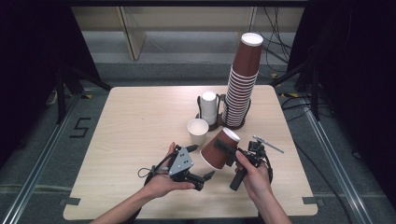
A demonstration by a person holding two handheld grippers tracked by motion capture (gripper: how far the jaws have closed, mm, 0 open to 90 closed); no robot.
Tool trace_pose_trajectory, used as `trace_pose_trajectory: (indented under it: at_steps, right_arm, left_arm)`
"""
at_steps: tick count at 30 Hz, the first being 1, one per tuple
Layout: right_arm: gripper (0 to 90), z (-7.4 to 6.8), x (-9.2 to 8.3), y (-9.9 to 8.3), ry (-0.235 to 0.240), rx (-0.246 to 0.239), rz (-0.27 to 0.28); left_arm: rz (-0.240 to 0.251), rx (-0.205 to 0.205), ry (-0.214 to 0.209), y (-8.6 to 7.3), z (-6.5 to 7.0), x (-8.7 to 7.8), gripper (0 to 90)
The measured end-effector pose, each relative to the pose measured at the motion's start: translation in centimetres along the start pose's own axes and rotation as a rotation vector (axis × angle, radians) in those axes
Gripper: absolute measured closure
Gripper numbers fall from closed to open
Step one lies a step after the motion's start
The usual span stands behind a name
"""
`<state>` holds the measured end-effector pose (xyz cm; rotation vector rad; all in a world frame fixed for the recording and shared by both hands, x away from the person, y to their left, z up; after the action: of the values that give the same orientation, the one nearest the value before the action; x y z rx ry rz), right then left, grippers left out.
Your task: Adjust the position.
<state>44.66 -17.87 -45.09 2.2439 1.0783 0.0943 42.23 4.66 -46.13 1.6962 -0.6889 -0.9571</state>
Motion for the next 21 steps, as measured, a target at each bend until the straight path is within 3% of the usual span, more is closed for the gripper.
trace_pose_trajectory:
  at_steps: [2, 3, 5, 6, 8, 9, 10, 11, 12, 13, 14, 15, 16, 18, 20, 21]
  right_arm:
    - [20.3, -0.5, 0.0, -0.3, -0.005, 0.042, -0.01]
    - [20.3, -0.2, 0.2, -0.3, -0.016, -0.013, -0.005]
    - [20.4, -0.5, 0.3, -0.5, -0.007, 0.008, -0.01]
    - [20.4, -0.5, 0.4, -0.5, -0.013, -0.018, -0.009]
    - [20.4, -0.8, 0.4, -0.7, 0.006, 0.022, -0.019]
    - [20.4, -0.6, 0.5, -0.6, -0.011, -0.024, -0.007]
    - [20.4, -1.2, 0.4, -0.8, 0.012, 0.076, -0.044]
    - [20.4, -0.7, 0.7, -0.8, -0.005, -0.009, -0.013]
    - [20.4, -0.8, 0.7, -0.8, -0.017, -0.013, -0.016]
    - [20.4, -1.1, 0.8, -1.0, 0.011, 0.036, -0.027]
    - [20.4, -0.9, 0.8, -1.0, -0.016, -0.011, -0.015]
    - [20.4, -1.0, 0.8, -1.1, 0.003, 0.018, -0.028]
    - [20.4, -1.0, 0.9, -1.2, -0.012, -0.003, -0.023]
    - [20.4, -1.0, 0.9, -1.2, 0.006, -0.004, -0.007]
    - [20.5, -1.3, 0.9, -1.3, 0.016, 0.031, -0.016]
    - [20.4, -1.2, 0.9, -1.3, 0.001, 0.003, -0.014]
  left_arm:
    - [0.0, -0.009, -0.002, 0.0, -0.1, 0.2, 0.0]
    - [-0.004, -0.015, -0.003, 0.0, -0.1, 0.3, 0.0]
    - [-0.003, -0.026, -0.007, -0.1, -0.2, 0.5, 0.0]
    - [-0.008, -0.024, -0.008, -0.1, -0.2, 0.6, 0.0]
    - [-0.01, -0.025, -0.009, -0.1, 0.0, 0.8, 0.0]
    - [-0.01, -0.025, -0.009, -0.1, 0.0, 0.8, 0.0]
    - [-0.011, -0.024, -0.013, -0.2, 0.1, 1.0, 0.0]
    - [-0.016, -0.025, -0.013, -0.2, 0.1, 1.1, 0.0]
    - [-0.016, -0.028, -0.011, -0.2, 0.2, 1.2, 0.0]
    - [-0.015, -0.031, -0.011, -0.2, 0.2, 1.2, 0.0]
    - [-0.012, -0.036, -0.01, -0.3, 0.1, 1.3, 0.0]
    - [-0.018, -0.038, -0.007, -0.3, 0.1, 1.3, 0.0]
    - [-0.017, -0.04, -0.006, -0.4, 0.1, 1.4, 0.0]
    - [-0.018, -0.045, -0.005, -0.5, 0.0, 1.4, 0.0]
    - [-0.009, -0.053, -0.012, -0.5, 0.0, 1.5, 0.0]
    - [-0.019, -0.054, -0.01, -0.4, 0.0, 1.4, 0.0]
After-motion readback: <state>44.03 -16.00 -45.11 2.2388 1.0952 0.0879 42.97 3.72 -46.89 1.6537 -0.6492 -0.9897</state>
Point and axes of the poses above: each handheld gripper's, and its own axes: x roughly forward along the jaws, y roughly out of its top, z roughly to its right, the point moved 1 cm from there along x, roughly forward along the jaws, and after that the axes turned 5 degrees about x, right-handed, at the moved point
